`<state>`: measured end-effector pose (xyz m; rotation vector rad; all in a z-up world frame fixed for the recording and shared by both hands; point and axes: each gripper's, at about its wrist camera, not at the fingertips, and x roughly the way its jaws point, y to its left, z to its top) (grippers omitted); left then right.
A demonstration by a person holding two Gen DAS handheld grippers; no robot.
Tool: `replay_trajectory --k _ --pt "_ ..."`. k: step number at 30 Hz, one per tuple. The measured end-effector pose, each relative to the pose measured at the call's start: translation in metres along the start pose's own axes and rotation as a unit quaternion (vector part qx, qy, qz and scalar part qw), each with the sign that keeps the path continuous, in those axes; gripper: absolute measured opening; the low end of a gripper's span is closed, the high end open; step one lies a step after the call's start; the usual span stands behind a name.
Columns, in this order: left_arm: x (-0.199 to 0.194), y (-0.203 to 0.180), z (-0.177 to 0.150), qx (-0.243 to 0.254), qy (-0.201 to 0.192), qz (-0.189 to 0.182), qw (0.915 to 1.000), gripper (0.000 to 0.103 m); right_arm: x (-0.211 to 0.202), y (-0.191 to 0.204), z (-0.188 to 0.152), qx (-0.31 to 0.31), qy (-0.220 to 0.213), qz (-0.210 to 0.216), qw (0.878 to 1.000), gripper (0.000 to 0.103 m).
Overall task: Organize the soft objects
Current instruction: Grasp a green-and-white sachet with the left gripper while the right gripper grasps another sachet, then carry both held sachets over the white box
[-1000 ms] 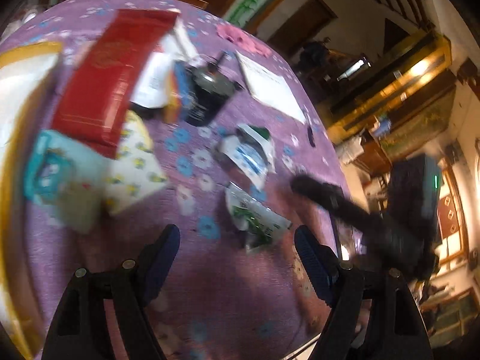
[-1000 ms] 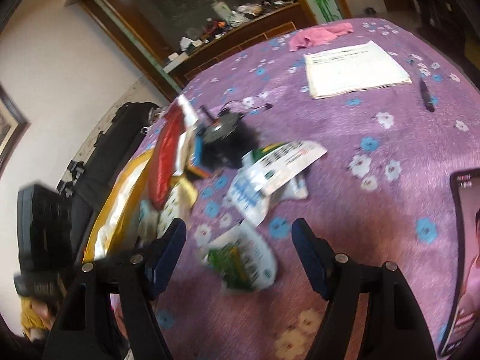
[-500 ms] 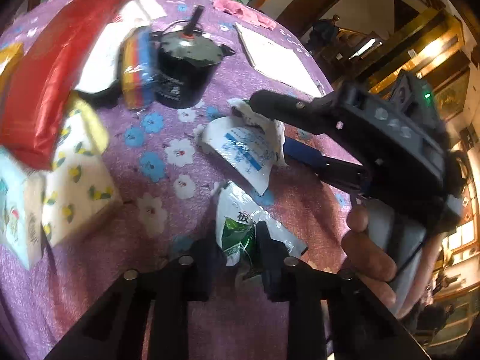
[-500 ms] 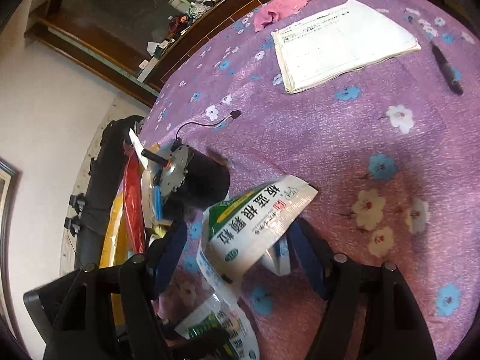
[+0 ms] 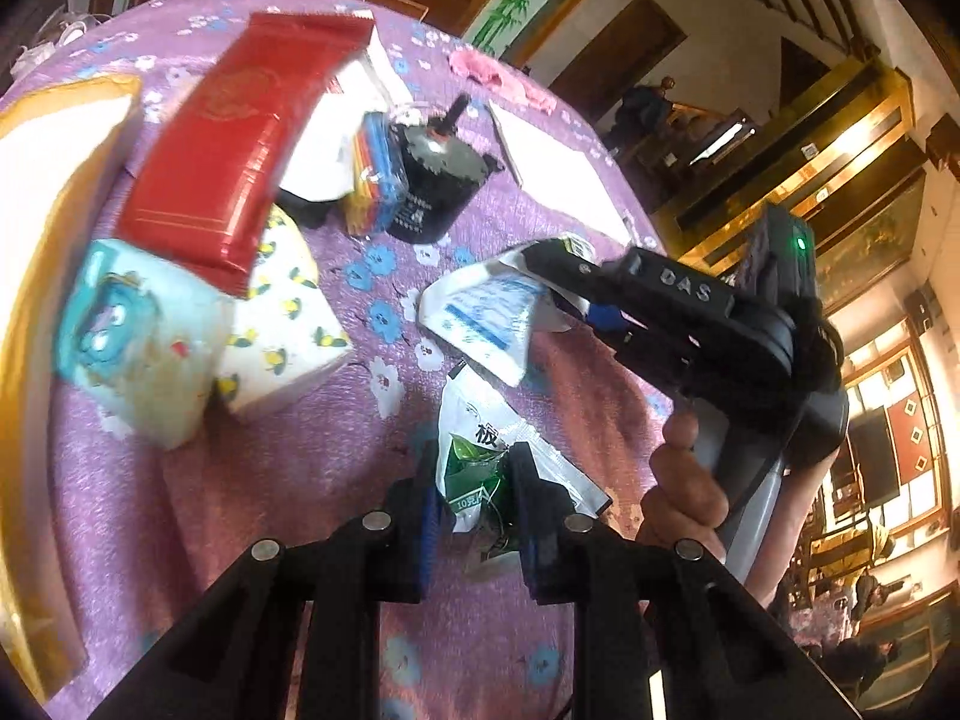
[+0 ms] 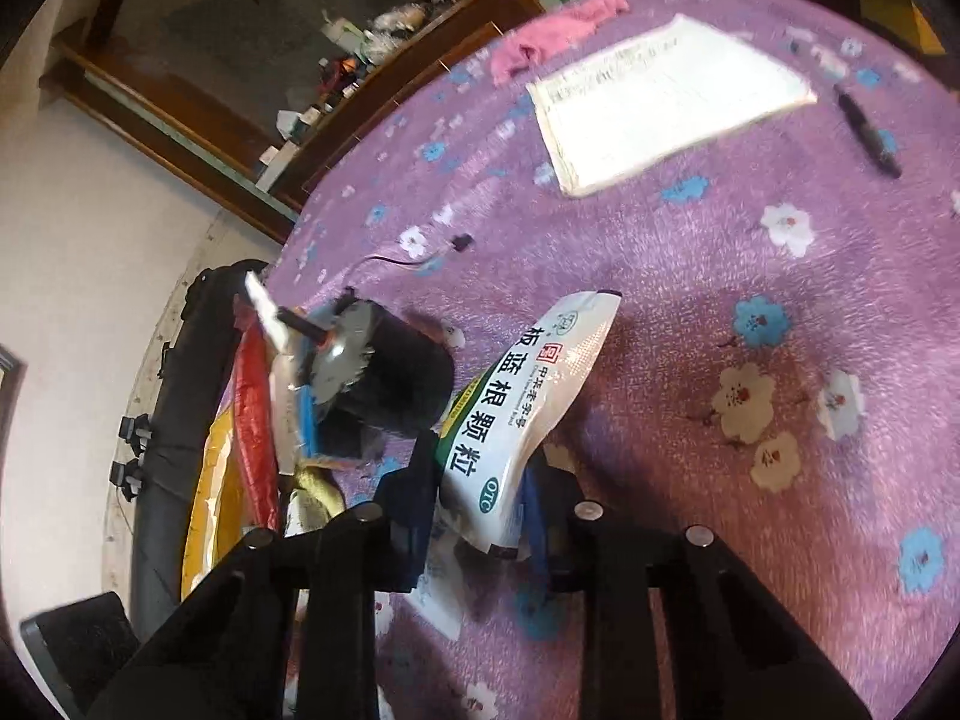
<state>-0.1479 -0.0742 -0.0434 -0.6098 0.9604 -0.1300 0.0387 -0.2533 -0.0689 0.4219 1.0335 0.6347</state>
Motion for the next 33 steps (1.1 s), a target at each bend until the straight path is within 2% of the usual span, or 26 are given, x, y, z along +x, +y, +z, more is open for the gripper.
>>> replay_trajectory --k 6,11,22,28,33 --pt "-0.017 0.008 -0.007 -0.008 -0.009 -0.011 0.9999 0.021 -0.032 0.004 -0.018 -0.010 -0.044 0.034 0.998 0.024" --pt "-0.022 0.006 -0.012 -0.008 -0.014 -0.015 0.9998 0.020 -0.051 0.002 -0.034 -0.018 -0.054 0.048 0.997 0.024" --pt "-0.045 0.021 -0.019 -0.032 -0.029 -0.025 0.9987 0.020 -0.052 0.025 -0.076 -0.066 -0.018 0.088 0.994 0.024" --pt "-0.076 0.037 -0.011 -0.051 -0.062 -0.016 0.9966 0.020 -0.054 0.058 -0.085 -0.118 -0.013 0.103 0.988 0.024" --pt "-0.104 0.056 -0.005 -0.066 -0.098 -0.003 0.9930 0.020 -0.044 0.087 -0.092 -0.149 0.009 0.123 0.981 0.024"
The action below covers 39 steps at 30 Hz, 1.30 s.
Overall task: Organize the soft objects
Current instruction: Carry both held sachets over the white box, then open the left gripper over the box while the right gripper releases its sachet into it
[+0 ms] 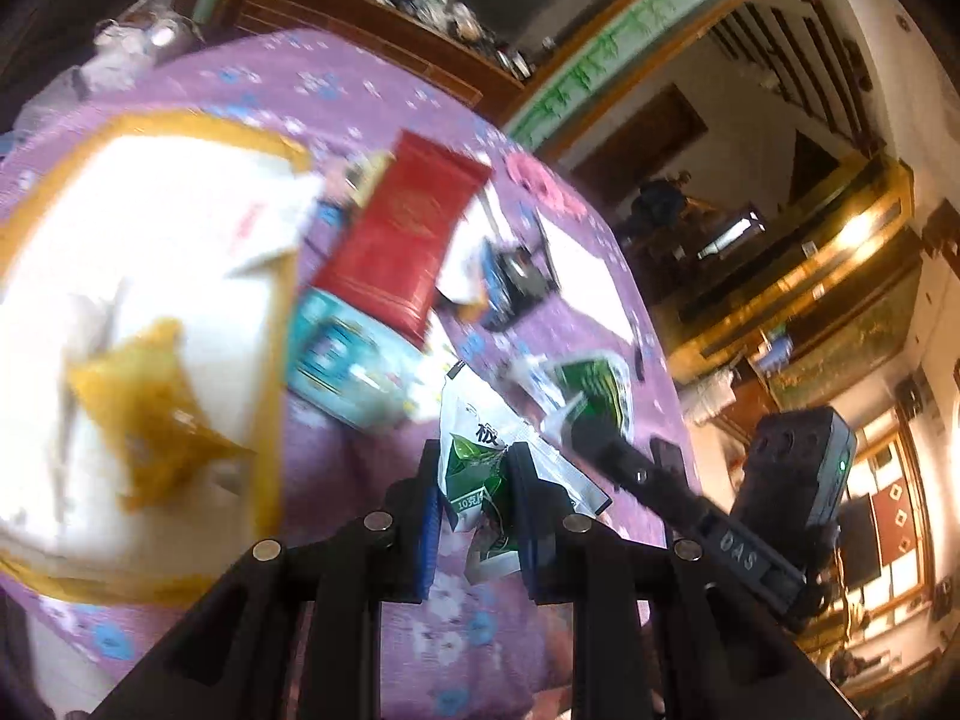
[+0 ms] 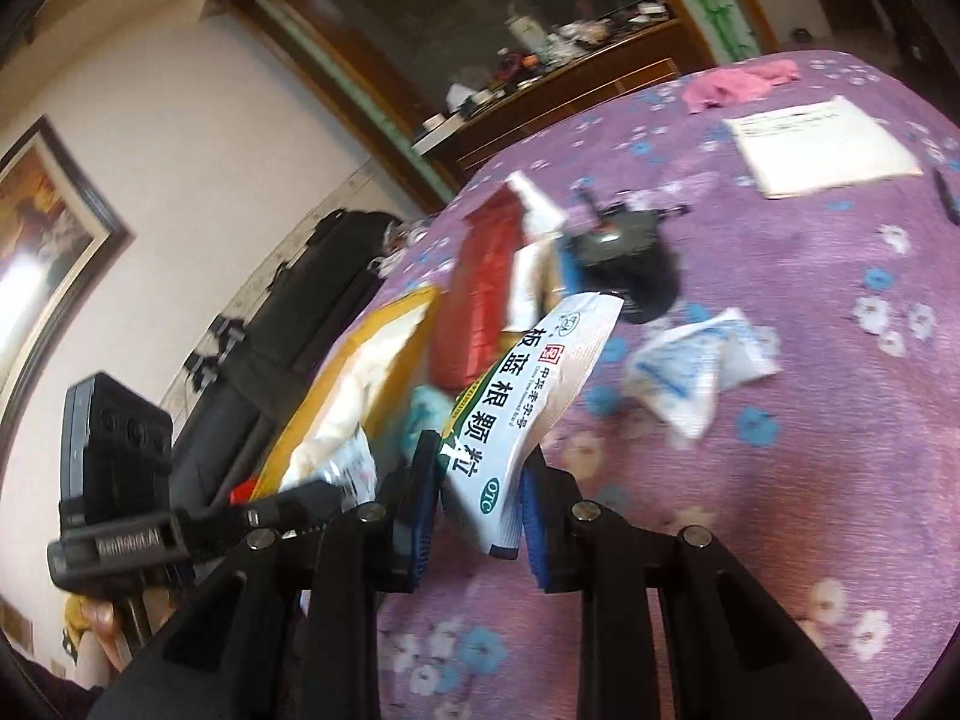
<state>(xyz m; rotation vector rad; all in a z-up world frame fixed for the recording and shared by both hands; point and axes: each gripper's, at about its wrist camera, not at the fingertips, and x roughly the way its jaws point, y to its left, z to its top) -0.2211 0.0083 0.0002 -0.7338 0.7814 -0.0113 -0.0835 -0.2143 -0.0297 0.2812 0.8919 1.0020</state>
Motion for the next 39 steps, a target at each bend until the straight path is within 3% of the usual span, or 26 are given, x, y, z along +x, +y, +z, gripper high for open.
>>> replay_trajectory --k 17,28,35,39 --pt "-0.048 0.071 0.033 -0.053 -0.061 0.047 0.9956 0.020 0.054 0.092 0.004 -0.103 0.053 0.046 0.992 0.024" --pt "-0.061 0.105 0.049 -0.075 -0.088 0.077 0.9902 0.020 0.063 0.106 0.006 -0.116 0.056 0.068 0.989 0.024" --pt "-0.058 0.126 0.062 -0.066 -0.085 0.125 0.9863 0.020 0.103 0.123 0.012 -0.140 0.082 0.061 0.985 0.024" --pt "-0.060 0.146 0.068 -0.083 -0.089 0.152 0.9809 0.021 0.140 0.135 0.016 -0.158 0.105 0.037 0.981 0.024"
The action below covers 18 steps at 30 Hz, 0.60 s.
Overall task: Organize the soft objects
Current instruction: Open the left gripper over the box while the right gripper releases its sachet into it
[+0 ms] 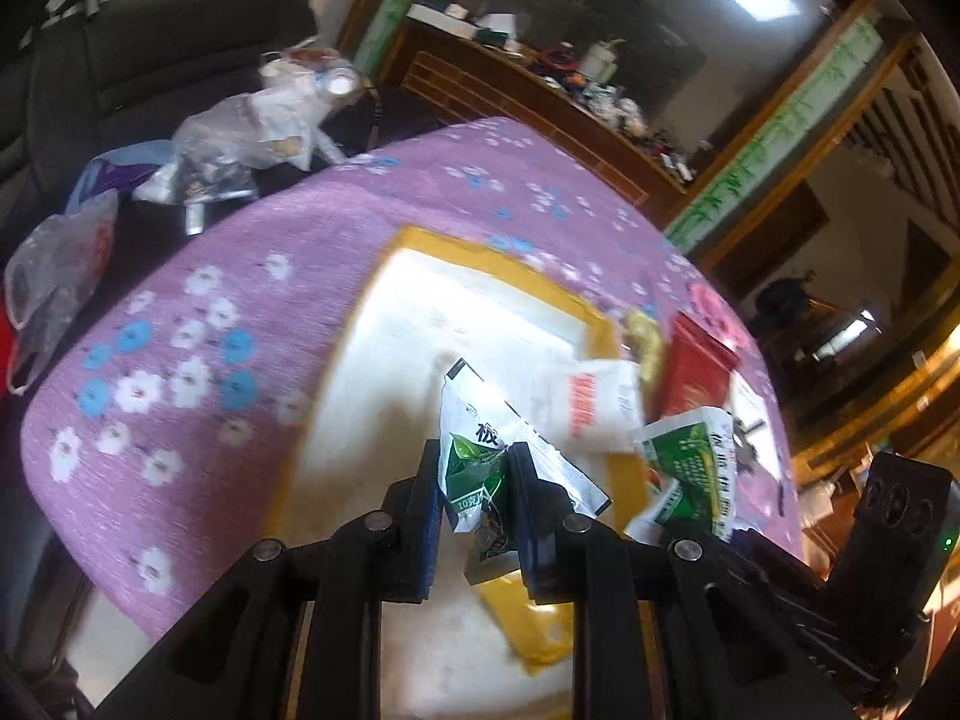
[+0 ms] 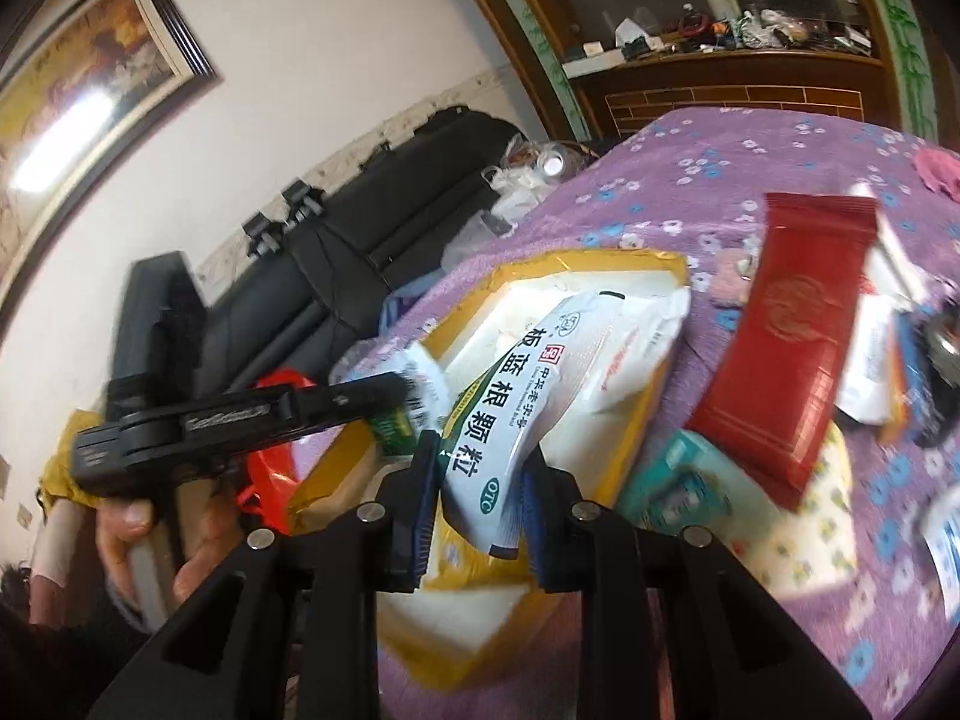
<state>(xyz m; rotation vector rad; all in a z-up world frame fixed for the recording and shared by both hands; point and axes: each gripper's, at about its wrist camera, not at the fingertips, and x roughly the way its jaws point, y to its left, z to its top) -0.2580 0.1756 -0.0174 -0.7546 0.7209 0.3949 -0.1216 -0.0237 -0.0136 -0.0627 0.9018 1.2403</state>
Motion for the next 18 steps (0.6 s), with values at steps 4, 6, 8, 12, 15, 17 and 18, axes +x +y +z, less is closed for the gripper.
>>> replay_trajectory --k 4,6,8,12,15,17,18 --pt "0.014 0.005 0.009 -0.006 0.008 0.029 0.9995 0.021 0.028 0.004 0.004 -0.008 0.039 -0.051 0.998 0.025" --pt "0.023 0.005 0.012 -0.008 0.019 0.024 0.9995 0.022 0.031 0.001 0.002 0.001 0.047 -0.051 0.998 0.027" --pt "0.028 0.002 0.013 -0.005 0.024 0.031 0.9992 0.022 0.031 -0.004 0.001 0.013 0.043 -0.057 0.997 0.030" --pt "0.025 0.002 0.010 -0.005 0.024 0.050 0.9984 0.043 0.027 -0.015 -0.003 0.054 0.040 -0.030 0.997 0.040" --pt "0.016 0.005 0.000 -0.022 0.010 0.050 0.9984 0.064 0.014 -0.012 -0.009 0.044 0.044 -0.006 0.998 0.054" --pt "0.013 0.003 -0.010 -0.026 0.012 0.057 0.9980 0.064 0.000 -0.009 -0.017 0.031 0.043 0.009 0.999 0.057" --pt "0.012 0.002 -0.012 -0.027 0.013 0.058 0.9979 0.064 -0.008 -0.009 -0.021 0.027 0.040 0.018 0.999 0.058"
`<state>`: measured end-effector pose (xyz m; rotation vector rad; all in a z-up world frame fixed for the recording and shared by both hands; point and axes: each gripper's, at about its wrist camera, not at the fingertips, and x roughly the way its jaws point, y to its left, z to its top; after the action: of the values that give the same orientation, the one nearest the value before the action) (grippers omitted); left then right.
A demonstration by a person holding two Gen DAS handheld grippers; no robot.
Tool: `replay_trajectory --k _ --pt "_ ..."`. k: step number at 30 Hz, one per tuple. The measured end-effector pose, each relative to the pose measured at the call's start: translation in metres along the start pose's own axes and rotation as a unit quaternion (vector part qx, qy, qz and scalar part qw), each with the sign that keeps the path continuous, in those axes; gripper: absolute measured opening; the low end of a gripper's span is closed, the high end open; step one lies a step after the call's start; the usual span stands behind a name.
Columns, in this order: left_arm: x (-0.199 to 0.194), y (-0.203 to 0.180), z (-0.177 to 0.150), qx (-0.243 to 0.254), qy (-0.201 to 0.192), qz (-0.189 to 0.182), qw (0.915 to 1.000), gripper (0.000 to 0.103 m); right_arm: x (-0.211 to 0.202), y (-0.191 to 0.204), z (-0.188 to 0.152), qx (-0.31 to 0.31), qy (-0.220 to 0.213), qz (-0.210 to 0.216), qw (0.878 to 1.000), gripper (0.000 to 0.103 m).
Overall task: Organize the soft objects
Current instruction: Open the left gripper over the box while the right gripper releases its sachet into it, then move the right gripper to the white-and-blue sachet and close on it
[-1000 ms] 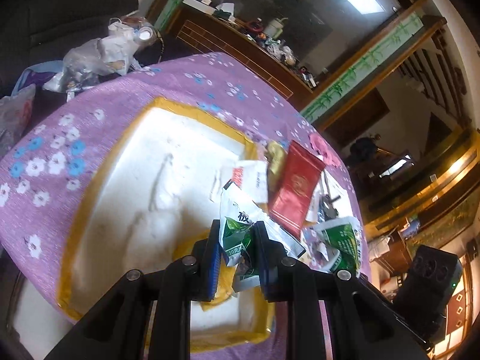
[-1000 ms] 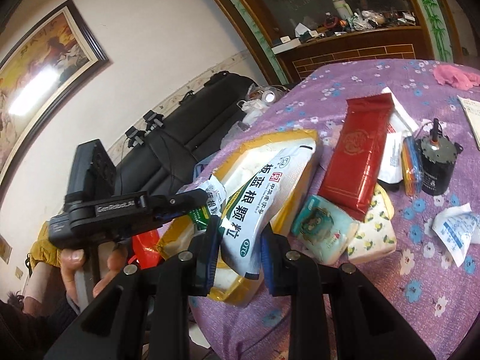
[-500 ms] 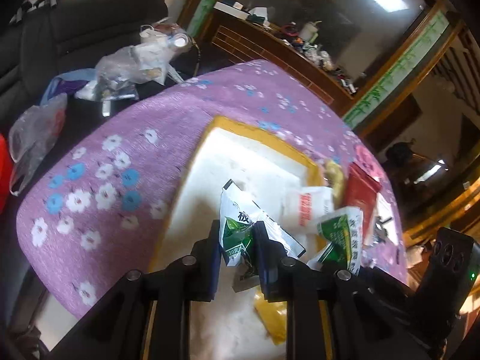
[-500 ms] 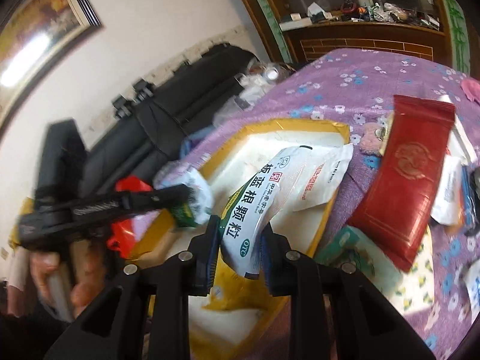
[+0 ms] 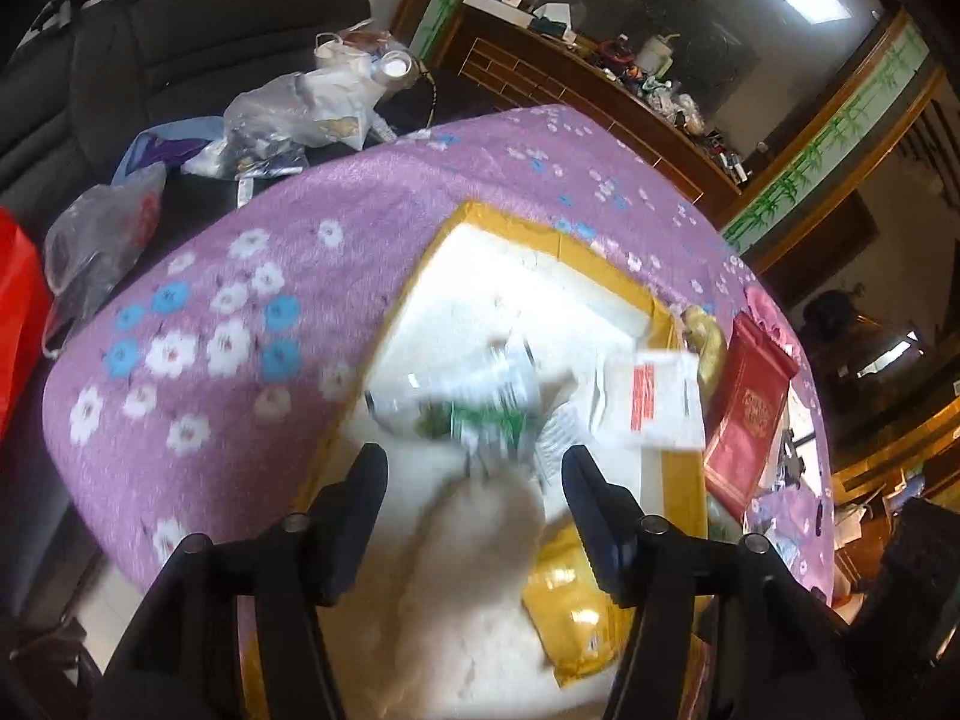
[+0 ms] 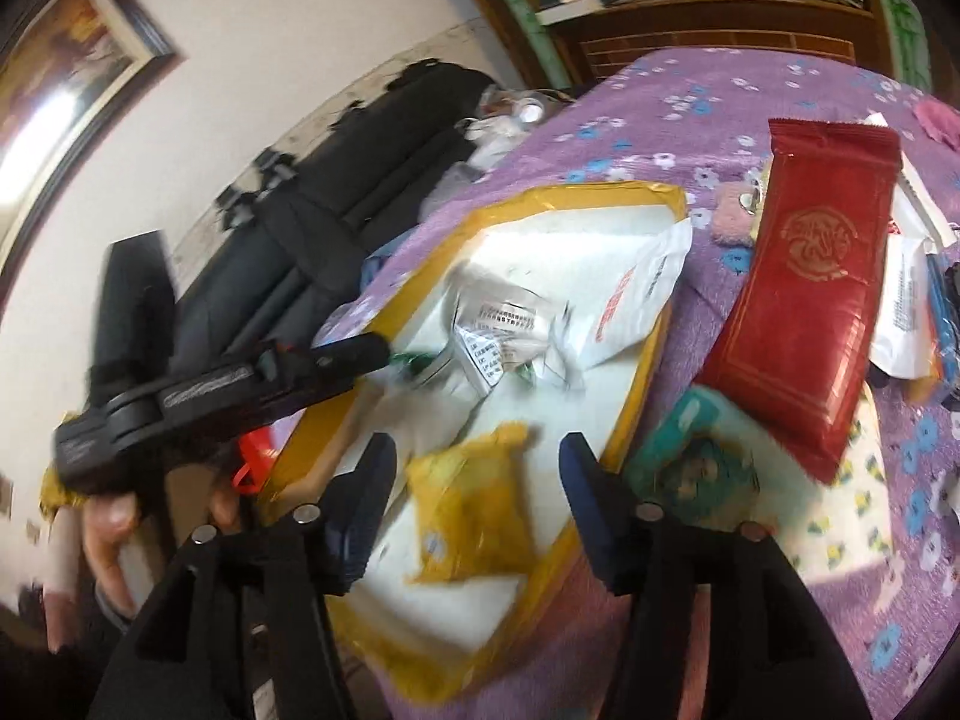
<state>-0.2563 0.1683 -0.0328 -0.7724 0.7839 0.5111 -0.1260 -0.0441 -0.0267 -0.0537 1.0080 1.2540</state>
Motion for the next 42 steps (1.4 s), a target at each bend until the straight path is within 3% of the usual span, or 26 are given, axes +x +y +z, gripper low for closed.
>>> replay_trajectory --k 5,10,18,31,42 --pt "-0.020 -0.027 -0.021 0.007 -0.030 -0.005 0.9995 0.064 -0.041 -0.013 -0.019 0.006 -0.034 0.033 0.999 0.065" --pt "-0.037 -0.080 -0.039 0.046 -0.054 -0.030 0.9970 0.065 -0.074 -0.043 -0.039 0.038 -0.065 0.031 0.997 0.069" --pt "-0.028 -0.156 -0.058 0.124 -0.013 -0.074 0.9894 0.069 -0.103 -0.099 -0.057 0.118 -0.091 0.009 0.989 0.069" --pt "0.005 -0.167 -0.085 0.132 0.040 -0.091 0.9862 0.069 -0.120 -0.136 -0.078 0.154 -0.084 -0.063 0.982 0.075" --pt "0.028 -0.189 -0.097 0.169 0.069 -0.093 0.9788 0.069 -0.138 -0.177 -0.075 0.207 -0.095 -0.079 0.971 0.075"
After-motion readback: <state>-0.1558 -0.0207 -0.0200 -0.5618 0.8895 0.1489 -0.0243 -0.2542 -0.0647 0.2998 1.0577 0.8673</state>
